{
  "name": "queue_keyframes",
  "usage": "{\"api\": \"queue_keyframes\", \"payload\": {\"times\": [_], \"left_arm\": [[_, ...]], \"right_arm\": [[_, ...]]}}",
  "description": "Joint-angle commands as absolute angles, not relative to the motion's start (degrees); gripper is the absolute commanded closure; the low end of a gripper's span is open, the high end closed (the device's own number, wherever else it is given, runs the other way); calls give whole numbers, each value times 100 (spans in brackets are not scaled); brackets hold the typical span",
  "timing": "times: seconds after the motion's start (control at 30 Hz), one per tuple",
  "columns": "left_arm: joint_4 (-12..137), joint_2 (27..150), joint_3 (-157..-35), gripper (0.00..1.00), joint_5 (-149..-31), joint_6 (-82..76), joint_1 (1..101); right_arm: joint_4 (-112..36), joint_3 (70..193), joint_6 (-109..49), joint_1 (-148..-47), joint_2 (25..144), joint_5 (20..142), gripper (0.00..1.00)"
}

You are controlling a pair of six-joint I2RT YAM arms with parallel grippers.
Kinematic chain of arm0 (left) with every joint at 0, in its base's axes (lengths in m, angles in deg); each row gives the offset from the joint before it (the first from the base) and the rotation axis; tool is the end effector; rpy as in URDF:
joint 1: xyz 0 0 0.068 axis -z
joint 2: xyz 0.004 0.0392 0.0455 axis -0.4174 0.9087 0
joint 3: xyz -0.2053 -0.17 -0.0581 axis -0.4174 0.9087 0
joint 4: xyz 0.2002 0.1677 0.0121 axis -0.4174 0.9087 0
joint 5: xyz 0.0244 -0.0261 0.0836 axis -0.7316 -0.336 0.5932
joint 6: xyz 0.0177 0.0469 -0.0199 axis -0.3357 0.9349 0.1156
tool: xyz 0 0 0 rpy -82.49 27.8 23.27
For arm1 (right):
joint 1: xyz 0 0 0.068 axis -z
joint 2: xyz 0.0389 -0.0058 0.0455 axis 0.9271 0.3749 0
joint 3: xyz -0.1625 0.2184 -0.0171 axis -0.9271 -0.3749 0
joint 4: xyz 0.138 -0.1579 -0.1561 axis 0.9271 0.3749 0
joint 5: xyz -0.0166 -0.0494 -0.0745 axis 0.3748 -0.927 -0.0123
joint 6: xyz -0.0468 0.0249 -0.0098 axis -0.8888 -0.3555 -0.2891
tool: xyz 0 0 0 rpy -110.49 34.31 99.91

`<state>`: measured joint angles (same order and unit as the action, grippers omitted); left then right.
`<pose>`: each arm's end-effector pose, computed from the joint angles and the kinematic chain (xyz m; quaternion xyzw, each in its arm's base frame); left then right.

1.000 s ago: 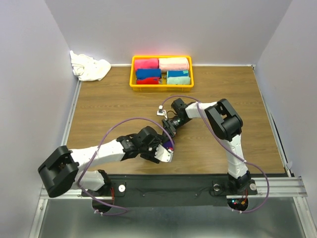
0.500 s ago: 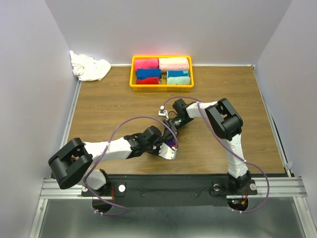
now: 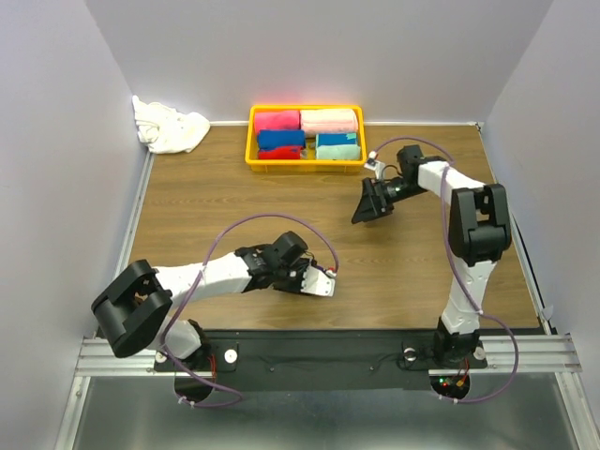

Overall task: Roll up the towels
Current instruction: Place the rolled towel into the container

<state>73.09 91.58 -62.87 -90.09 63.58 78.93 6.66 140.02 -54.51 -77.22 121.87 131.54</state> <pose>0.1528 -0.2210 0.1807 0.7743 0.5187 -0.0659 0.3563 0.3887 0.0939 0.1686 -0.2470 0.8347 0.4779 0.1177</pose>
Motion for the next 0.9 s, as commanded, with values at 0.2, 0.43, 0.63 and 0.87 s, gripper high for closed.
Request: {"api": "queue_keyframes", "payload": {"times": [0.2,0.43,0.63,0.87], "left_arm": [[8685,9743,-8381,100,-9423,6710,6257],[8625,11429,-11623,100,-9353,7204,4779],[7195,12992,-13426,100,-9072,7335,4225],[5305,14154,-14175,100,-9396,7932,3988]], "right_arm": [[1720,14424,-6116,-7098,11333,13032,0],[1887,14371,-6257,-7027,11350,13146,0],[1948,14318,-6318,-7001,11482,13270,0],[1966,14143,-6353,-7001,11491,13358,0]]}}
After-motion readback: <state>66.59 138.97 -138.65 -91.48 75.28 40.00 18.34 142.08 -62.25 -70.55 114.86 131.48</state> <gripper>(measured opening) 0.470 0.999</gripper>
